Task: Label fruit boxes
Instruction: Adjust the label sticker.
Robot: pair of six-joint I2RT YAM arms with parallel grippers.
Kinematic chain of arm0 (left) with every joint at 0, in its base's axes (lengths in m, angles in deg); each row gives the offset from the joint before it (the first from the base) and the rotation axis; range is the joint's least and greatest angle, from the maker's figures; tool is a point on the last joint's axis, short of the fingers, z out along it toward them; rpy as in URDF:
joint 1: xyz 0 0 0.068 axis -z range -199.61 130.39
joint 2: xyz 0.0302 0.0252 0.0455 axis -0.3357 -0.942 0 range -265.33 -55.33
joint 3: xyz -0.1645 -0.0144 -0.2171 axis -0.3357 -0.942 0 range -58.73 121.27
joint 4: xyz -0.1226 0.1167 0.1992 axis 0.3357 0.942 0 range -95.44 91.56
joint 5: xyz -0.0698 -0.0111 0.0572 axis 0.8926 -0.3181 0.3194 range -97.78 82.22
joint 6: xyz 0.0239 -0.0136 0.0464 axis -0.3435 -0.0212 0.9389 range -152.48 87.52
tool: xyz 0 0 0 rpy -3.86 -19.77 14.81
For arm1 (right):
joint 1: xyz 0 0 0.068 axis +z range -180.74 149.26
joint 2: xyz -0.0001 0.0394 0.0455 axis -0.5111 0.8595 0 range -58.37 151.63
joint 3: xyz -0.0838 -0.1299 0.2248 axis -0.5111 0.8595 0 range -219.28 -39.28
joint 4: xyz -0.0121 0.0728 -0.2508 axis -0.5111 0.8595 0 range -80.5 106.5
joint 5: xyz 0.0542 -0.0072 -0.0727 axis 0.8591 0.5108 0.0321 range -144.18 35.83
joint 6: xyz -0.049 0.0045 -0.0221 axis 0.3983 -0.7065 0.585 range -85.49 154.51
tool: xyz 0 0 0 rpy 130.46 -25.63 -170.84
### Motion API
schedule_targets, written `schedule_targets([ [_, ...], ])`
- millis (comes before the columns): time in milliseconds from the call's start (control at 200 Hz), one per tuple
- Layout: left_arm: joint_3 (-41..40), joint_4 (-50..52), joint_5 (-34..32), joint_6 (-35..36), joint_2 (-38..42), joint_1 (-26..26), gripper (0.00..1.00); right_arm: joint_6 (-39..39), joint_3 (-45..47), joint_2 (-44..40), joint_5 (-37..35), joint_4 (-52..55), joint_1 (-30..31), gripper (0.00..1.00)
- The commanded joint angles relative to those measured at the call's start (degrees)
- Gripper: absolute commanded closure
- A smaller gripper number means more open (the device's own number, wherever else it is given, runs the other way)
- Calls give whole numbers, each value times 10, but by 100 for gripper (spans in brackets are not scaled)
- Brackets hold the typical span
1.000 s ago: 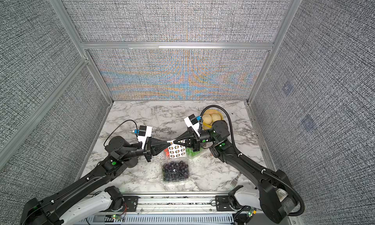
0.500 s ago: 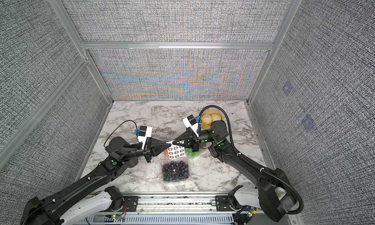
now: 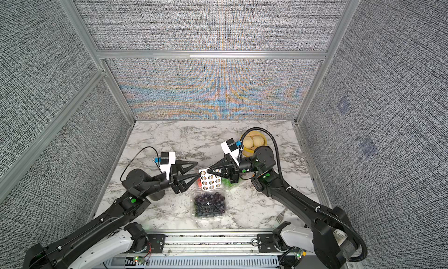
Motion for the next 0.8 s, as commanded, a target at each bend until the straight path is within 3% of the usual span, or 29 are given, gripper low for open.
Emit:
schedule_targets([
  [0, 15, -24, 57, -2, -21, -1, 46, 8, -8, -5, -6, -6, 0, 100],
  [45, 9, -47, 55, -11, -26, -1, 51, 10, -8, -5, -3, 0, 0, 100],
  [115, -1, -72, 42, -20, -27, 0, 70, 17, -6, -9, -4, 6, 0, 100],
  [150, 1, -67, 41, -18, -26, 0, 74, 22, -5, -12, -5, 13, 0, 100],
  [310, 4, -78, 60, -27, -33, -1, 75, 30, -6, -16, -8, 24, 0, 100],
  [510, 0, -113, 73, -43, -40, -1, 70, 31, -8, -14, -8, 24, 0, 100],
  [686, 2, -113, 77, -51, -40, 0, 98, 34, -7, -17, -9, 29, 0, 100],
  [796, 6, -105, 82, -51, -45, -1, 100, 31, -6, -17, -8, 25, 1, 100],
])
